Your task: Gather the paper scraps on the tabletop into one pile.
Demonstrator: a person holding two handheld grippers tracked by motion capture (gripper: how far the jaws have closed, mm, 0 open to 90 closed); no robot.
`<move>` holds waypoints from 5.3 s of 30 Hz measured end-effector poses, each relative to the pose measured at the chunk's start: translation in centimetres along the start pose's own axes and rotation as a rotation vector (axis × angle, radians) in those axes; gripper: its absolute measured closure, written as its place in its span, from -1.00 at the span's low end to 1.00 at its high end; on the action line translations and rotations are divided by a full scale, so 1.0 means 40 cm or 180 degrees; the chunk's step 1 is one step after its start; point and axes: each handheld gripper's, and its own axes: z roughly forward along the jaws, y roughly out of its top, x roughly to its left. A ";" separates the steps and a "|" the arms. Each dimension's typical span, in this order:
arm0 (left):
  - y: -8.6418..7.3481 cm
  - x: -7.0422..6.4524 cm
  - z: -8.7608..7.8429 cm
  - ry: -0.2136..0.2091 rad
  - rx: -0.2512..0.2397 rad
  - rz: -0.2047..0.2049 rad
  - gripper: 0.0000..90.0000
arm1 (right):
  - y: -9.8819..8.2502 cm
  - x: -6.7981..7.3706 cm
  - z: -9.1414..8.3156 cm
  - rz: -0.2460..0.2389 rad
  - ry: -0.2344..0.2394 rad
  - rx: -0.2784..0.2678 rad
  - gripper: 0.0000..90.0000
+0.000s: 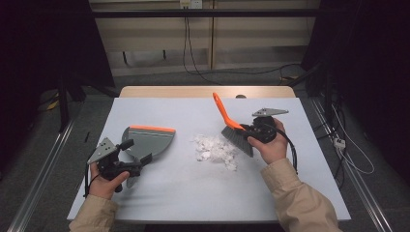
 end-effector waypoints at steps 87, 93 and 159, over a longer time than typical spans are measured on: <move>0.005 0.001 -0.022 0.0077 0.0159 -0.0028 -0.93 | 0.030 0.116 0.043 0.0371 -0.0716 -0.0036 0.60; -0.007 -0.005 -0.035 0.0149 0.0451 -0.0059 -0.92 | 0.023 0.079 0.029 0.0452 -0.0639 -0.0096 0.60; -0.034 0.020 -0.042 0.0187 0.0527 -0.0190 -0.90 | 0.101 0.012 0.238 -0.1042 0.0382 0.0110 0.60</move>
